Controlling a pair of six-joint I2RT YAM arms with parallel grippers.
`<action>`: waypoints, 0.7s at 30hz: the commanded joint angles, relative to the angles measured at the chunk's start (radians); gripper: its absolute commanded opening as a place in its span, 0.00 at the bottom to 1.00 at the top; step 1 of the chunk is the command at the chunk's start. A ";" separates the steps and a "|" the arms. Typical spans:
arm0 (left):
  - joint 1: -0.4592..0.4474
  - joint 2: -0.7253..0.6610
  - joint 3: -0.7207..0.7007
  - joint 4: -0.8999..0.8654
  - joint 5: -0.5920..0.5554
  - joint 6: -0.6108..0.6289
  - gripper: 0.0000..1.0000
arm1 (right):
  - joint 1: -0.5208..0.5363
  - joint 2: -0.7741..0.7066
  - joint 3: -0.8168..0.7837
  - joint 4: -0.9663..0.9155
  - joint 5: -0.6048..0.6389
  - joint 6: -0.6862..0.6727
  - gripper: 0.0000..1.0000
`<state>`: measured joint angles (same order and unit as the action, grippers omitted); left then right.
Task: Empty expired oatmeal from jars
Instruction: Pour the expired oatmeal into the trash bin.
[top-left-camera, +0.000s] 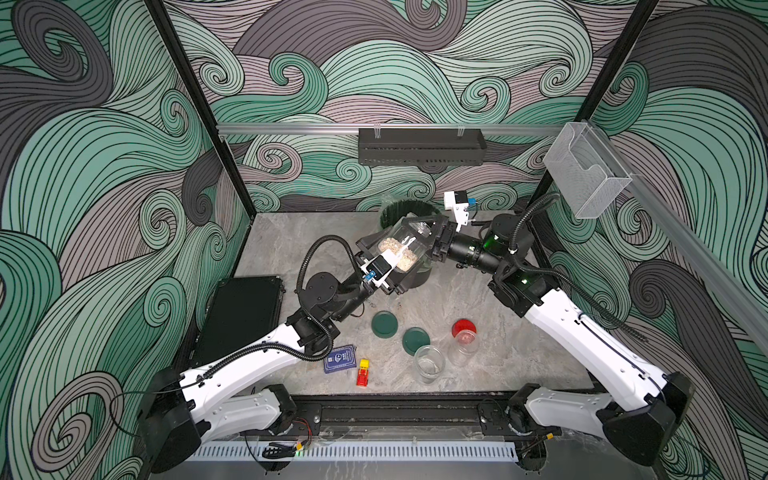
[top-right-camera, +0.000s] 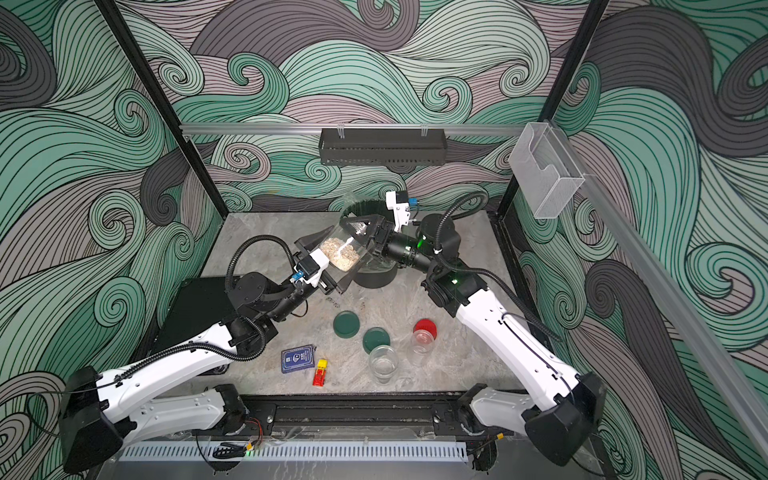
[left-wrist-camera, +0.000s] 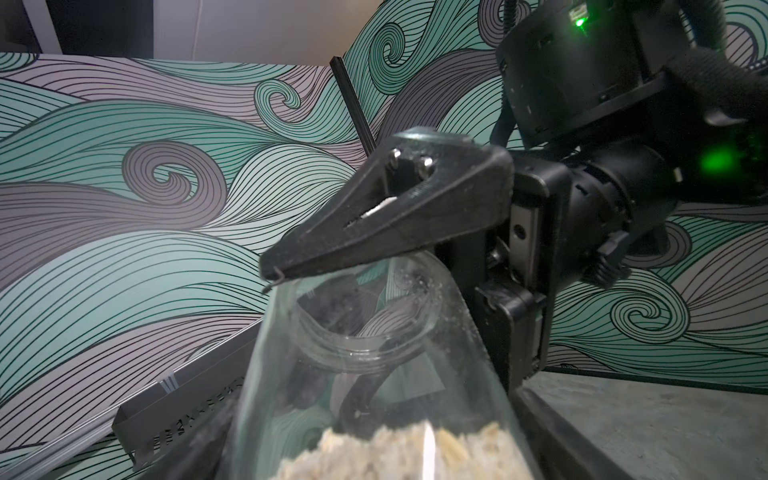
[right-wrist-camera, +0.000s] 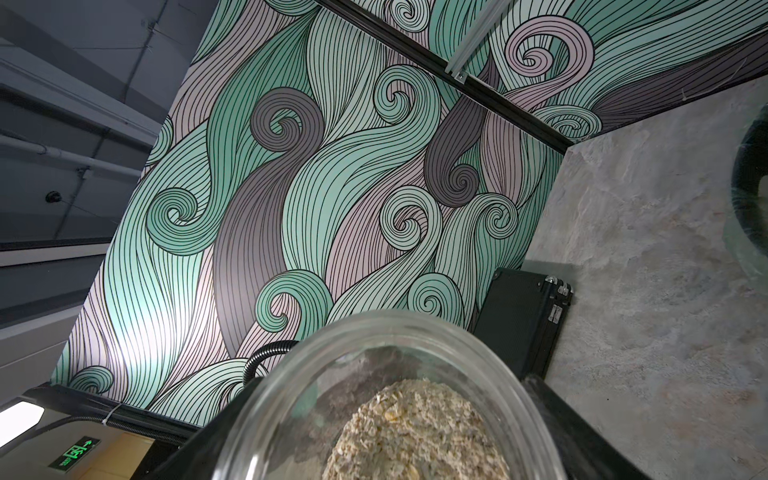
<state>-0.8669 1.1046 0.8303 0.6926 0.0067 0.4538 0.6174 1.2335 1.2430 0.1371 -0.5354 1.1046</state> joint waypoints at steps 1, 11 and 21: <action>0.001 0.010 0.040 0.023 0.029 0.029 0.92 | 0.003 0.001 0.049 0.126 -0.023 0.028 0.05; 0.024 0.011 0.023 0.024 0.036 0.016 0.58 | 0.003 0.030 0.062 0.139 -0.034 0.038 0.06; 0.037 -0.003 -0.003 0.042 0.023 0.005 0.88 | -0.007 0.052 0.076 0.148 -0.033 0.057 0.06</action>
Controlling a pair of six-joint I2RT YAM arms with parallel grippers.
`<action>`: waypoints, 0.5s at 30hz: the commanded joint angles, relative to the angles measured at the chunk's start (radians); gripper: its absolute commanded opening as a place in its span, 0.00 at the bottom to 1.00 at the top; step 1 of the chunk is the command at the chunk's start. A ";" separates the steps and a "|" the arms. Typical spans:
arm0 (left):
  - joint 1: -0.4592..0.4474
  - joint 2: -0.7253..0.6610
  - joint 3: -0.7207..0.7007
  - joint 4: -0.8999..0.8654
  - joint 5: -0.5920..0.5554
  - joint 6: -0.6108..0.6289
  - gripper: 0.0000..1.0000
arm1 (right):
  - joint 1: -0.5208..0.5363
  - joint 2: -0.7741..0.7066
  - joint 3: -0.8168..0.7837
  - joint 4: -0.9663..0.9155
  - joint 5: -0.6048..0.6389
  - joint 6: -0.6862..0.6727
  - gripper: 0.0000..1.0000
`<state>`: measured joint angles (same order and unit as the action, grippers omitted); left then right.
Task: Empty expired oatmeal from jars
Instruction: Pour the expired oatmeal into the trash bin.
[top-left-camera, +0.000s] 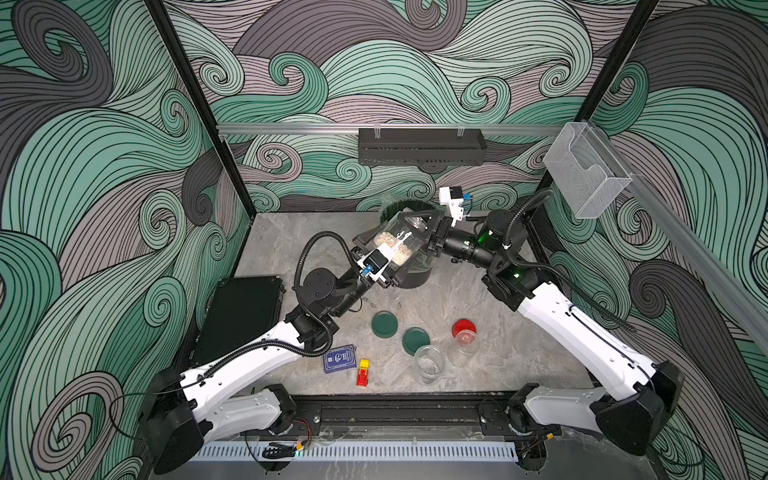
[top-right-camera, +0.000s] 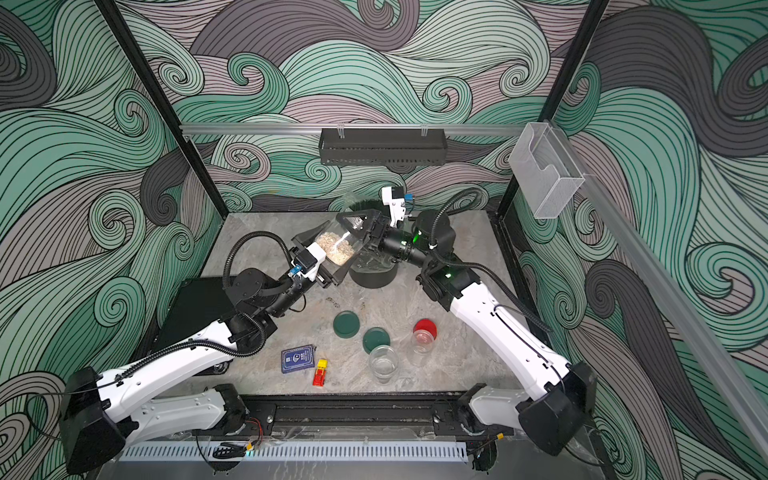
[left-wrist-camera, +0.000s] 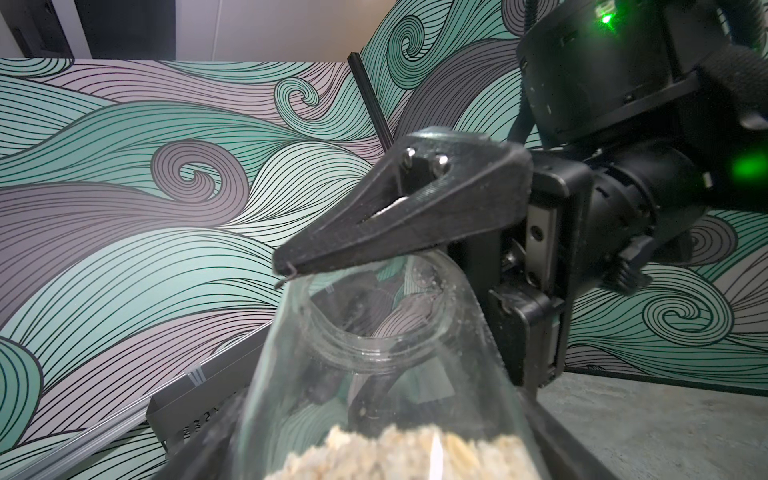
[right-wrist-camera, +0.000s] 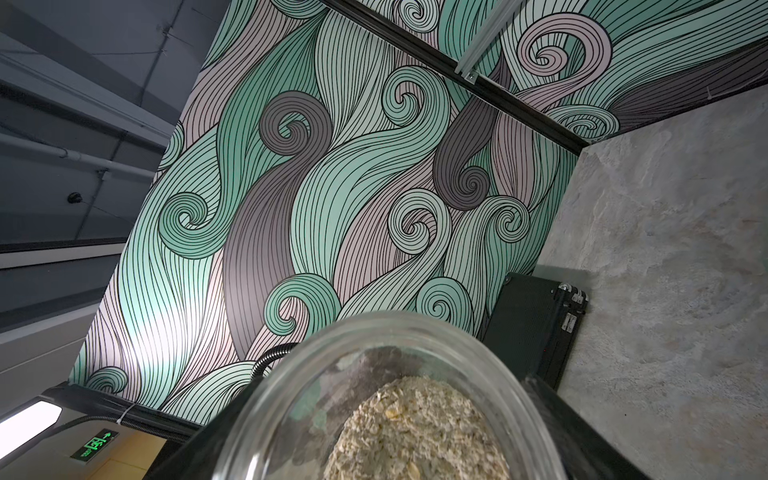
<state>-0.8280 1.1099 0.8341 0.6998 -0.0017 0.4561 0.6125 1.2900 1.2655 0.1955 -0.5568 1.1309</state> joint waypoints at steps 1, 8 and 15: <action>0.001 -0.008 -0.012 0.043 0.027 0.001 0.95 | -0.006 -0.004 0.055 0.090 -0.013 0.031 0.06; 0.025 -0.010 -0.023 0.062 0.045 -0.014 0.98 | -0.027 0.003 0.069 0.100 -0.022 0.053 0.06; 0.035 -0.018 -0.035 0.066 0.055 -0.008 0.99 | -0.041 0.004 0.069 0.106 -0.035 0.064 0.06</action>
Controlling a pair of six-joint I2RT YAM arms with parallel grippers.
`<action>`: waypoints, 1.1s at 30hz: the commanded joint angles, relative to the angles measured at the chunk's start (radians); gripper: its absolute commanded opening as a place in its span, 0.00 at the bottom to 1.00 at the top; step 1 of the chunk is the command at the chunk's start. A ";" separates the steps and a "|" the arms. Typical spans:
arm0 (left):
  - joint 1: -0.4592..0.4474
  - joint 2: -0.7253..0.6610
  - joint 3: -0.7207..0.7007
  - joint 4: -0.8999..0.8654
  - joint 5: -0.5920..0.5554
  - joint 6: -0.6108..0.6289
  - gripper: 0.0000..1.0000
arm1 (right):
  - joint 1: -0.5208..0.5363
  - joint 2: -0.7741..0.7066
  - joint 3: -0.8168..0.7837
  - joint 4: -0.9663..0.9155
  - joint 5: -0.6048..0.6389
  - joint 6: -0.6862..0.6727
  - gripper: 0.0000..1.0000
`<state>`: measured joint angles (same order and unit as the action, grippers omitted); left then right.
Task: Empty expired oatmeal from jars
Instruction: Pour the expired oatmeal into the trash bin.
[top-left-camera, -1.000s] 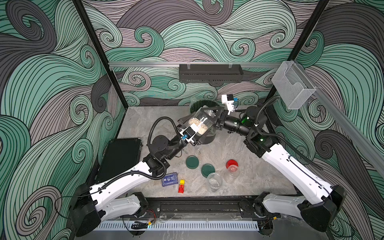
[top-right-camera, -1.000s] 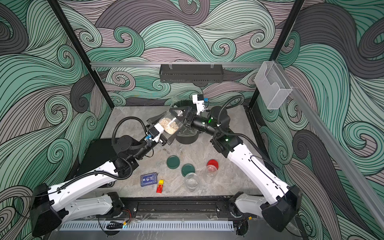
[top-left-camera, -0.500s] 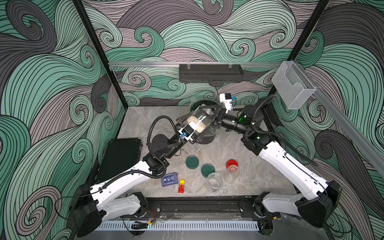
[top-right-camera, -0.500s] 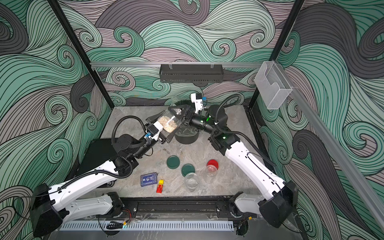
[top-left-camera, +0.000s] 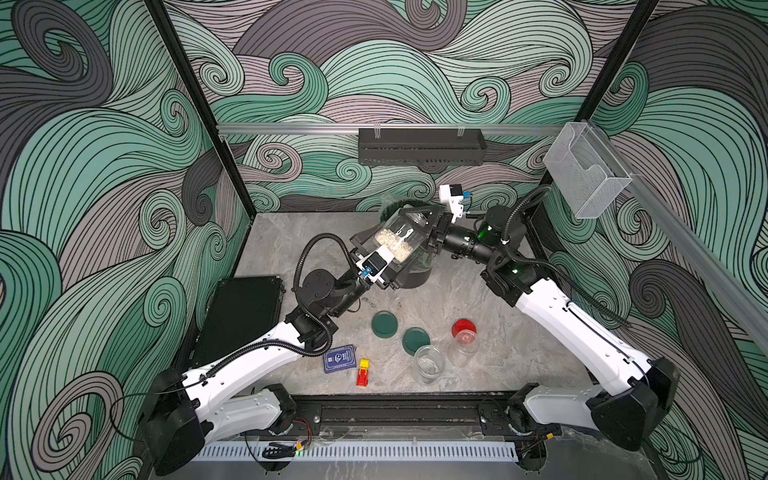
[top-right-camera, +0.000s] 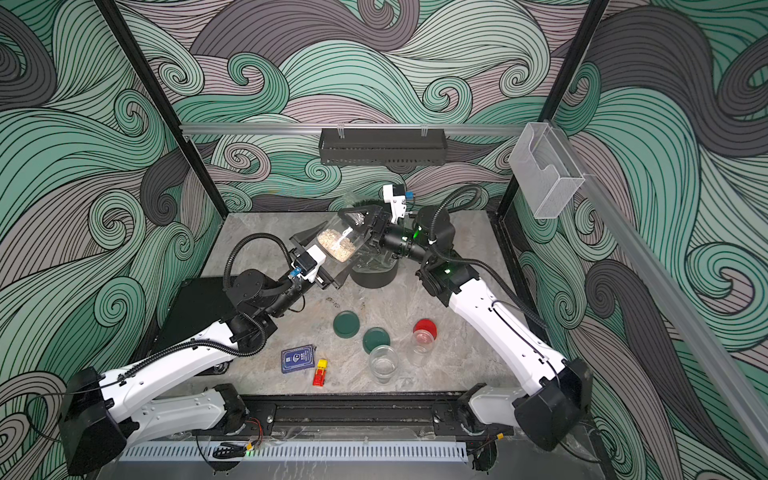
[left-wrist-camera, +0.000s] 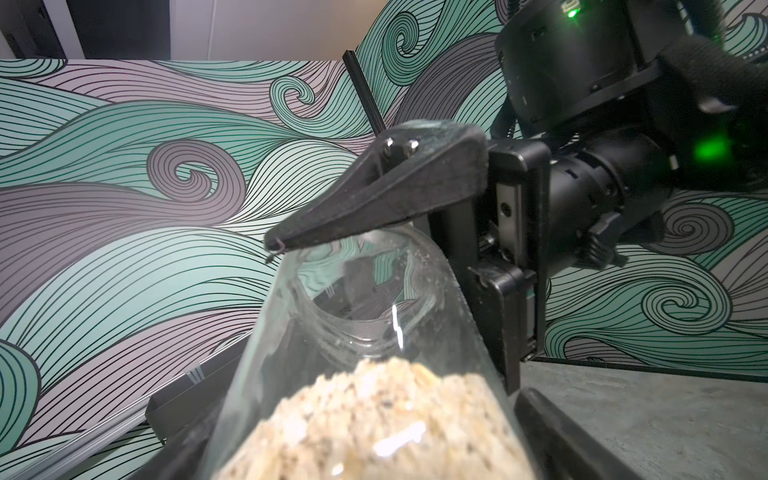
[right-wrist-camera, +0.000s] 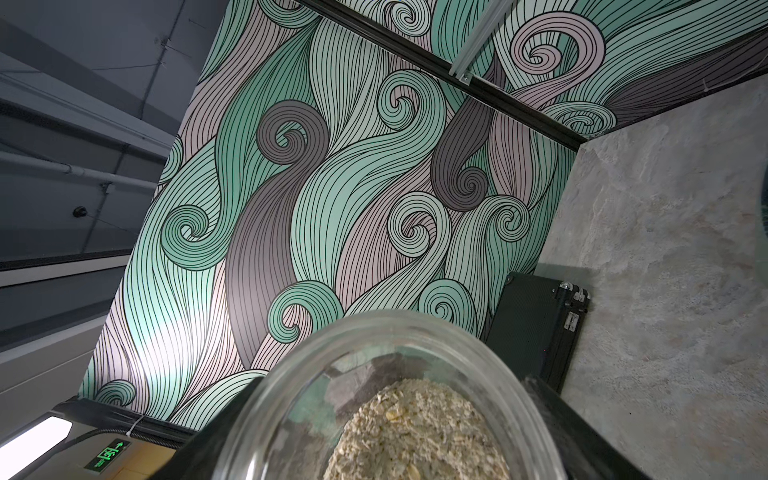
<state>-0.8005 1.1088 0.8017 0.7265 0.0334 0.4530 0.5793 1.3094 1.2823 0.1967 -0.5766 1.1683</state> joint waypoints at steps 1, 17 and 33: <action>0.008 -0.018 -0.003 0.037 0.020 -0.002 0.99 | -0.007 -0.013 0.052 0.108 -0.019 0.032 0.06; 0.013 -0.020 0.027 -0.001 0.071 -0.004 0.90 | -0.007 -0.006 0.040 0.123 -0.035 0.042 0.06; 0.012 -0.008 0.044 0.020 0.067 -0.009 0.98 | -0.008 0.006 0.031 0.142 -0.046 0.054 0.06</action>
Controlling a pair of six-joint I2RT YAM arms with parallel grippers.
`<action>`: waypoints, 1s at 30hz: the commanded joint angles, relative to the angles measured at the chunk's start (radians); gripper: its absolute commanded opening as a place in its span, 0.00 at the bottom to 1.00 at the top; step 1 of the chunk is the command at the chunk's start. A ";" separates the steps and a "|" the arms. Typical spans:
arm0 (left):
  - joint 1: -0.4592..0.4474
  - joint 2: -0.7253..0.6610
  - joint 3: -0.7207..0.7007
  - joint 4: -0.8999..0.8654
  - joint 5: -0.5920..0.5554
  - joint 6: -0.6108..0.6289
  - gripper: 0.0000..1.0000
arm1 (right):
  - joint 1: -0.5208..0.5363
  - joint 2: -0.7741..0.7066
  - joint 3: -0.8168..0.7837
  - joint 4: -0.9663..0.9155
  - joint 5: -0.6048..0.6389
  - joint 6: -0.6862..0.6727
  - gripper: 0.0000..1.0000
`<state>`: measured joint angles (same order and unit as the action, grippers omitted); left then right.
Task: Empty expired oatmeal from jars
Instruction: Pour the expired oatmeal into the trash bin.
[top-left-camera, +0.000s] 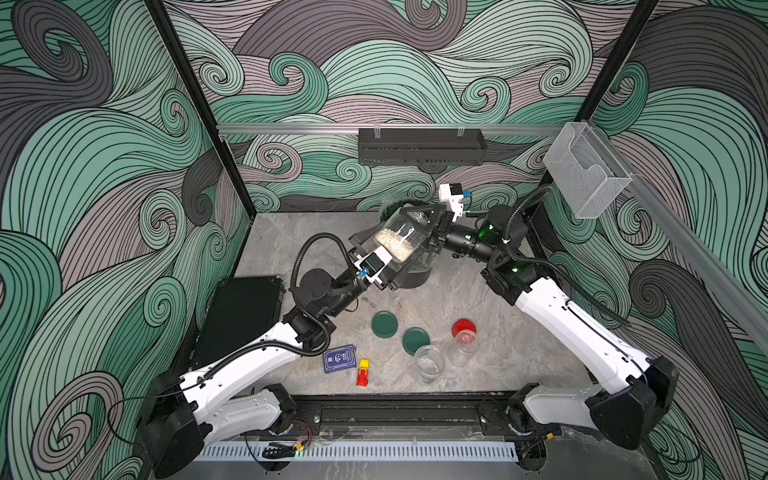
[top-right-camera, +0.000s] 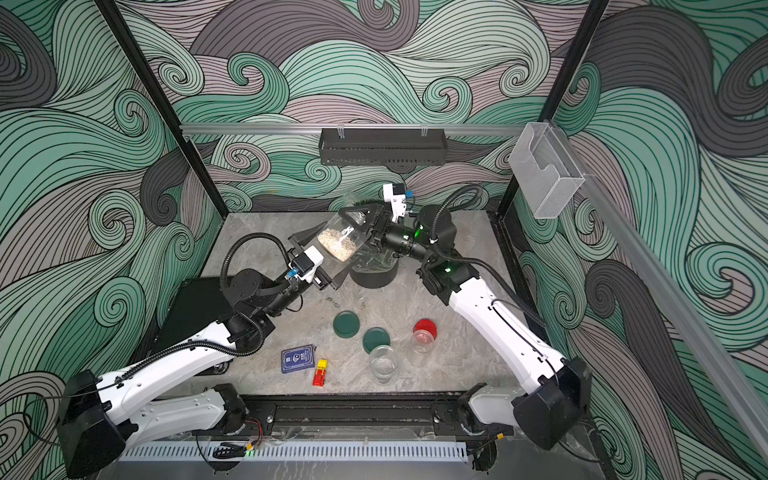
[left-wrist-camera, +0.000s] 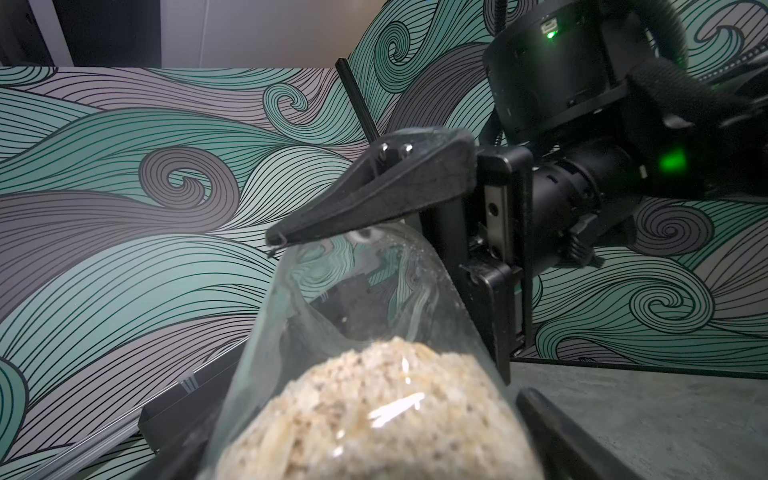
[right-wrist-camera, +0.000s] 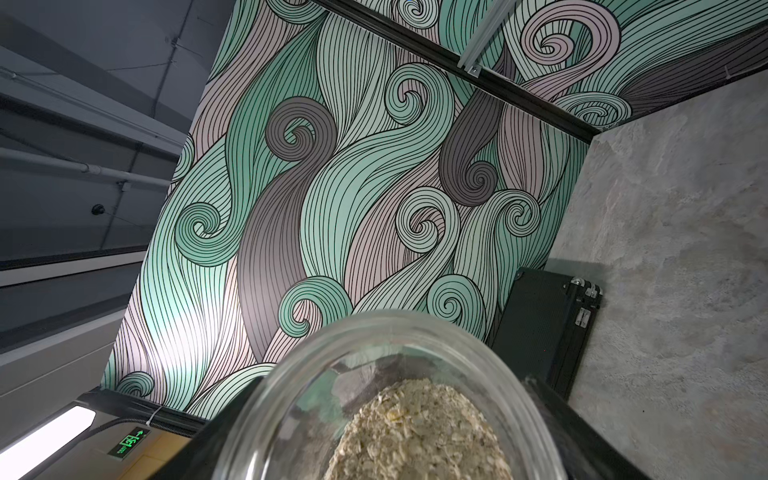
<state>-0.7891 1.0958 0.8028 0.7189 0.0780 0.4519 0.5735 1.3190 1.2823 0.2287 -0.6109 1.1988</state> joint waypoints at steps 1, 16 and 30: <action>0.001 0.004 0.042 0.033 0.021 -0.007 0.98 | -0.003 -0.001 0.031 0.115 -0.014 0.029 0.06; 0.002 0.013 0.088 -0.009 0.075 0.015 0.59 | -0.001 0.019 0.052 0.131 -0.022 0.047 0.06; 0.003 0.014 0.119 -0.114 0.007 -0.017 0.00 | -0.005 0.031 0.028 0.171 -0.024 0.048 0.62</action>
<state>-0.7746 1.1038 0.8818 0.6147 0.0643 0.4591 0.5625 1.3437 1.2900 0.2955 -0.6254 1.2499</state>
